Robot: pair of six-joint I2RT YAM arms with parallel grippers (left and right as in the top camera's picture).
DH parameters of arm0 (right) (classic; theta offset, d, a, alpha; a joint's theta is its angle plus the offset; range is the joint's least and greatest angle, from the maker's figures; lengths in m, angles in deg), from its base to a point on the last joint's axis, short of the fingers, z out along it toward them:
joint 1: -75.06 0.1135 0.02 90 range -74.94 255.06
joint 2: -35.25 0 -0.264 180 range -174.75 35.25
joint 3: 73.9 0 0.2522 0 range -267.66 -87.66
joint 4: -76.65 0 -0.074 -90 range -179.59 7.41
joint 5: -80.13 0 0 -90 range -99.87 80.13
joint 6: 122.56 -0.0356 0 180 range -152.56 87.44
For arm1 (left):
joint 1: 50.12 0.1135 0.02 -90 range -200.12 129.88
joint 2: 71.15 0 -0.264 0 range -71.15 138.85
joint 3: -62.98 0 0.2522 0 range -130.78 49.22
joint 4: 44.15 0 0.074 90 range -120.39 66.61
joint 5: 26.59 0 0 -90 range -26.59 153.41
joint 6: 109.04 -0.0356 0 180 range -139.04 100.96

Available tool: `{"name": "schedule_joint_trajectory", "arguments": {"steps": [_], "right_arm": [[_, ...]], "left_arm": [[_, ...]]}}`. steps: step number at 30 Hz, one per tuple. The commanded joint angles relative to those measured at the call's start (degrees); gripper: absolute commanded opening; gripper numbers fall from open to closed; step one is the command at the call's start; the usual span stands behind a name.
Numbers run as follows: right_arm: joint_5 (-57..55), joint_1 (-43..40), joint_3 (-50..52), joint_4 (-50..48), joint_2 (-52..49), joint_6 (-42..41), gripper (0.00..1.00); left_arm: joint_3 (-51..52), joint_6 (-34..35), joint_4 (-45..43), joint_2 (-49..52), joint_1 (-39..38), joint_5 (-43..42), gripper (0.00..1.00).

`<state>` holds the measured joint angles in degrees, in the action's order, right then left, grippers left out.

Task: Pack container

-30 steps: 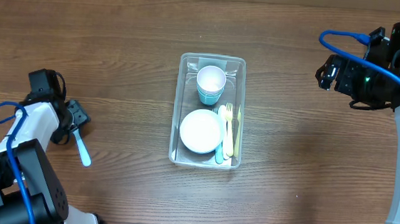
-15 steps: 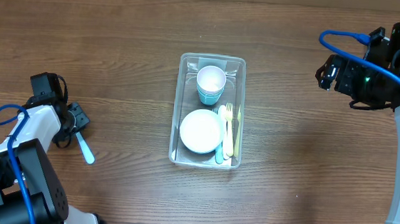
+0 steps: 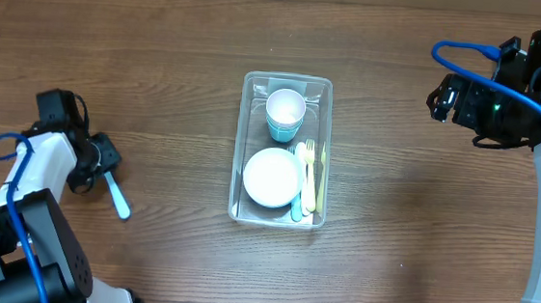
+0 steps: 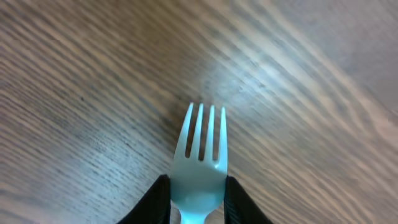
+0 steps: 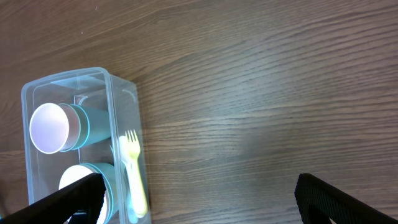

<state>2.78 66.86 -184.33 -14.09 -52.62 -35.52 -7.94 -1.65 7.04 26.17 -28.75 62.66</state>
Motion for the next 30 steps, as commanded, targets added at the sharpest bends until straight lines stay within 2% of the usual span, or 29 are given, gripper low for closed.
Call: {"name": "schedule_joint_trajectory", "arguments": {"steps": [1,7,16,18,22,26,28,30], "right_arm": [[-0.15,-0.17,-1.25,-0.35,0.33,-0.09,1.00],[-0.15,-0.17,-1.25,-0.35,0.33,-0.09,1.00],[-0.15,-0.17,-1.25,-0.35,0.33,-0.09,1.00],[-0.15,-0.17,-1.25,-0.35,0.33,-0.09,1.00],[-0.15,-0.17,-1.25,-0.35,0.33,-0.09,1.00],[-0.15,-0.17,-1.25,-0.35,0.33,-0.09,1.00],[-0.15,-0.17,-1.25,-0.35,0.33,-0.09,1.00],[-0.15,-0.17,-1.25,-0.35,0.33,-0.09,1.00]], "left_arm": [[-7.06,-1.09,4.48,0.07,-0.90,-2.29,0.26],[-18.56,-0.66,14.49,0.02,-7.08,-2.29,0.26],[-34.80,3.45,21.62,0.02,-23.74,-1.95,0.24],[-38.10,4.52,22.80,0.02,-27.50,0.87,0.24],[-39.36,5.97,24.79,0.02,-29.79,7.91,0.25],[-39.32,5.73,28.68,0.07,-28.37,10.86,0.31],[-39.30,5.09,30.08,0.07,-27.21,11.96,0.37],[-39.10,3.17,30.32,0.07,-25.81,11.96,0.58]]}}
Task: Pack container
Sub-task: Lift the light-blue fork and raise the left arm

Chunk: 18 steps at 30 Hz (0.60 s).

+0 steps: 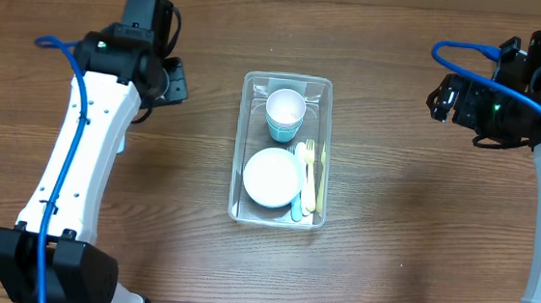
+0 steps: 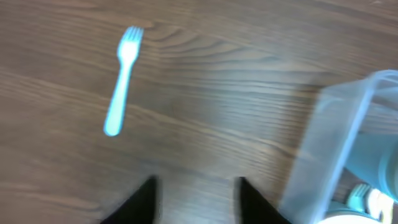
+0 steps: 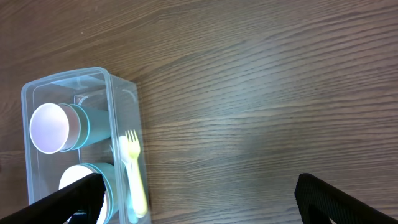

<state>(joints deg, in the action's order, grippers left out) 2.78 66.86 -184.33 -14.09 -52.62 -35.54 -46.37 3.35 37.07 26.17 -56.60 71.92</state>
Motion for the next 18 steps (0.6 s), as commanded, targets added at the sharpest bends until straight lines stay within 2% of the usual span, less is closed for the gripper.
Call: {"name": "schedule_joint_trajectory", "arguments": {"steps": [1,3,5,12,18], "right_arm": [[-0.15,-0.17,-1.25,-0.35,0.33,-0.07,1.00],[-0.15,-0.17,-1.25,-0.35,0.33,-0.07,1.00],[-0.15,-0.17,-1.25,-0.35,0.33,-0.07,1.00],[-0.15,-0.17,-1.25,-0.35,0.33,-0.07,1.00],[-0.15,-0.17,-1.25,-0.35,0.33,-0.07,1.00]], "left_arm": [[-0.07,-2.95,0.22,0.07,2.91,2.71,0.65],[1.90,-4.24,-0.42,0.09,4.63,2.84,0.78],[5.73,-5.90,-2.73,0.09,6.82,2.71,0.82],[22.62,-13.77,-19.65,2.25,14.71,-4.07,0.87],[23.63,-20.35,-28.15,8.70,16.61,-7.30,0.86]]}}
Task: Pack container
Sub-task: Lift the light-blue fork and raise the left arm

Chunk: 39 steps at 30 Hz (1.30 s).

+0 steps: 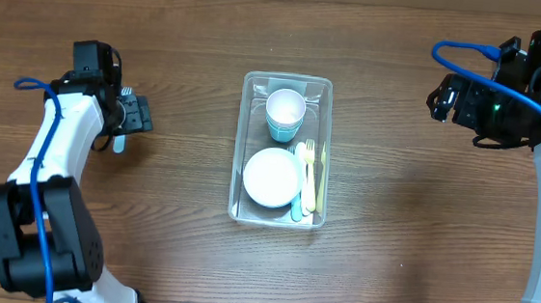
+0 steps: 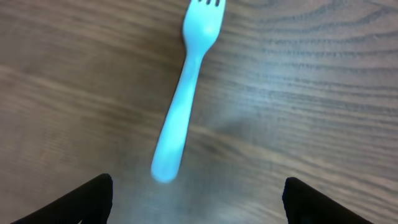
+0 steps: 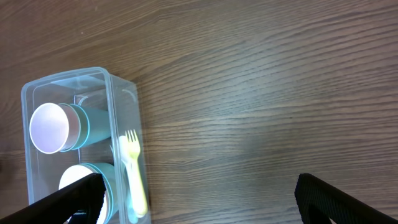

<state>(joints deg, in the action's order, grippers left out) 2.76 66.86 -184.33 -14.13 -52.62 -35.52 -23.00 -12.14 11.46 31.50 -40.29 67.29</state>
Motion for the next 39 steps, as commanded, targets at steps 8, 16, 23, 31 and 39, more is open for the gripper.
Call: {"name": "schedule_joint_trajectory", "arguments": {"steps": [8,16,23,31,39], "right_arm": [[-0.13,-0.17,-1.25,-0.31,0.33,-0.09,1.00],[-0.13,-0.17,-1.25,-0.31,0.33,-0.09,1.00],[-0.13,-0.17,-1.25,-0.31,0.33,-0.11,1.00],[-0.13,-0.17,-1.25,-0.31,0.33,-0.09,1.00],[-0.13,-0.17,-1.25,-0.31,0.33,-0.09,1.00]], "left_arm": [[0.26,-6.93,-12.48,10.60,0.33,-2.91,0.91],[0.26,-7.17,-19.08,15.47,0.37,-3.50,0.89],[0.26,-5.40,-16.33,15.96,2.19,-3.26,0.60],[0.28,-4.74,-10.80,15.96,5.31,-6.36,0.41],[0.28,-9.73,-10.84,15.96,4.31,-8.85,0.36]]}}
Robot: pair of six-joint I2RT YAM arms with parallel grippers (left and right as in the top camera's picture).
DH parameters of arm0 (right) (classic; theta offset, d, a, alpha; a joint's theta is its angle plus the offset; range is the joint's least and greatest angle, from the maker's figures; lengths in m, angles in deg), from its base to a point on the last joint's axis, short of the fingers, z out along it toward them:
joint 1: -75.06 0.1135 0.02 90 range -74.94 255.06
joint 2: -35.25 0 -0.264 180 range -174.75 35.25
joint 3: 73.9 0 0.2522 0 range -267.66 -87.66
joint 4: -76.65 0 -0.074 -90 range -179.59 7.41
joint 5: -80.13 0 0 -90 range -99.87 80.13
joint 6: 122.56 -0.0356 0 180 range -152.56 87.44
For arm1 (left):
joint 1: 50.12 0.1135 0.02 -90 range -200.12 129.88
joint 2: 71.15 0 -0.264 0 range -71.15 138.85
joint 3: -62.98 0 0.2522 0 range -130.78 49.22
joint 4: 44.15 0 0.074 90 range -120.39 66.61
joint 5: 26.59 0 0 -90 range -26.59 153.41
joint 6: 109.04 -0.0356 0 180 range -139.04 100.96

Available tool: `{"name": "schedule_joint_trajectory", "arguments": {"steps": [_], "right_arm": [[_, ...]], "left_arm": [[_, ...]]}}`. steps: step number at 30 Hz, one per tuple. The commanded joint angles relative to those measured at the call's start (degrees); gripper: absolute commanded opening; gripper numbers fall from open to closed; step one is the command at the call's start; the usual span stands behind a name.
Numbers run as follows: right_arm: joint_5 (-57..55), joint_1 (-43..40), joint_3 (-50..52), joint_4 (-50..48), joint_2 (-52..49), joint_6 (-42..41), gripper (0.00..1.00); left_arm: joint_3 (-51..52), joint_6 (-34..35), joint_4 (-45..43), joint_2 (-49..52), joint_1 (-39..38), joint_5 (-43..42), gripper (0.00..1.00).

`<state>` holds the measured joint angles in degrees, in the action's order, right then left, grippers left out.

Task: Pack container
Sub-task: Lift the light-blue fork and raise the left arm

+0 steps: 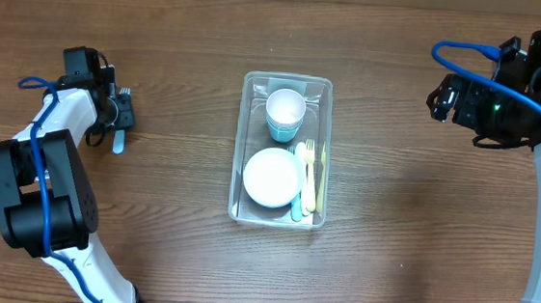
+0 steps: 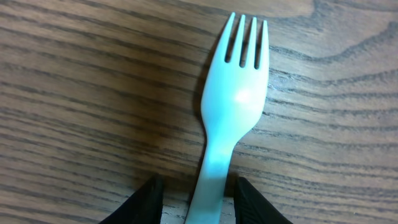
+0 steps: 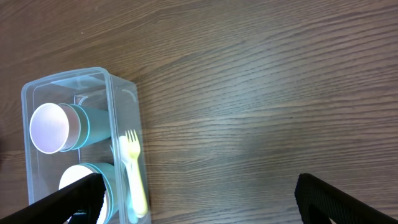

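Observation:
A light blue plastic fork lies flat on the wooden table at the far left, its handle showing in the overhead view. My left gripper is down at the table astride that handle. Its jaws stand close on either side, with a thin gap still showing, so it is open. The clear plastic container sits mid-table and holds a teal cup, a white bowl and a yellow fork. My right gripper hovers wide open, empty, right of the container.
Bare wood grain table lies all round the container. The left arm's blue cable loops beside the arm. The right arm runs down the right edge of the overhead view.
The left gripper has dropped closer to the blue fork and narrowed from wide open to just astride its handle. The fork fills more of the left wrist view. The right arm has not moved.
At first the left gripper was near the table's lower left with the blue fork between its fingers. Then the fork lay free on the table, with the gripper up near the container. Later it hung wide open over the fork, and now it straddles the handle.

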<state>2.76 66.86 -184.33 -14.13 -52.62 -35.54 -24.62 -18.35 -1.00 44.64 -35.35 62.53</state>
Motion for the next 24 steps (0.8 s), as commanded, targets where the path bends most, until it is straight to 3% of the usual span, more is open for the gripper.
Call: {"name": "schedule_joint_trajectory", "arguments": {"steps": [1,4,16,21,24], "right_arm": [[-0.13,-0.17,-1.25,-0.31,0.33,-0.07,1.00],[-0.13,-0.17,-1.25,-0.31,0.33,-0.07,1.00],[-0.13,-0.17,-1.25,-0.31,0.33,-0.07,1.00],[-0.13,-0.17,-1.25,-0.31,0.33,-0.07,1.00],[-0.13,-0.17,-1.25,-0.31,0.33,-0.07,1.00]], "left_arm": [[1.90,-4.13,1.62,2.82,-0.63,-4.09,0.33],[1.90,-4.57,1.60,2.82,-0.63,-4.09,0.19],[-1.05,-2.80,3.85,2.03,-0.63,-4.09,0.18],[-5.38,-2.84,8.72,1.75,-0.63,-3.39,0.06],[-6.12,-2.82,9.57,1.73,-0.66,-3.06,0.04]]}}
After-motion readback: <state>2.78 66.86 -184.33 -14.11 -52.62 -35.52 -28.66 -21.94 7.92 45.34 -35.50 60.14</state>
